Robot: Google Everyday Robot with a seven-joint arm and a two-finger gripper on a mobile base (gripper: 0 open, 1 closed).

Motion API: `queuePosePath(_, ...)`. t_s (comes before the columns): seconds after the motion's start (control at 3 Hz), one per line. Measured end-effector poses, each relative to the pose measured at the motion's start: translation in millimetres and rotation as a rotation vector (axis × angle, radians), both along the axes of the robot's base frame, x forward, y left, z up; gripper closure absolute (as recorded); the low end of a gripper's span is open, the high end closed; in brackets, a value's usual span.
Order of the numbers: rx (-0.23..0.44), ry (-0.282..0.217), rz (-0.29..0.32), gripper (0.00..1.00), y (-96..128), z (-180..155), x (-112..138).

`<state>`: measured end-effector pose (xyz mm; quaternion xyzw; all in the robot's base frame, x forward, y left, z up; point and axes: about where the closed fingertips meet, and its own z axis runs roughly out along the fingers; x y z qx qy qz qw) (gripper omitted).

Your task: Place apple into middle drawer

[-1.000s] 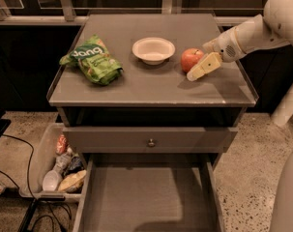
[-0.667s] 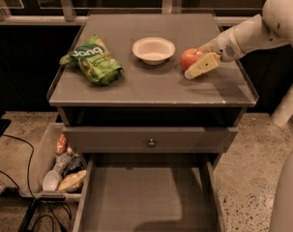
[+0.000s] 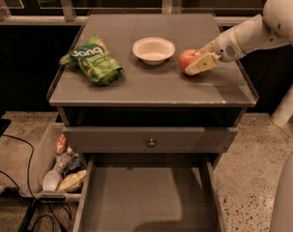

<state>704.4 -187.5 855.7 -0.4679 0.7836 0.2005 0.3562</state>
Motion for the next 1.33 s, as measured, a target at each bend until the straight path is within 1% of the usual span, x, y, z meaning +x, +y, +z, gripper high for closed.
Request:
queuePosePath(0.33,0.000,0.000,0.000,0.88,0,0,0)
queuePosePath(0.67,0.000,0.001,0.000,1.00,0,-1,0)
queuePosePath(1.0,-0.002,-0.009,-0.017,1.00,-7,1,-9)
queuePosePath(1.33,0.009,-0.059,-0.021,1.00,-15,16,-32)
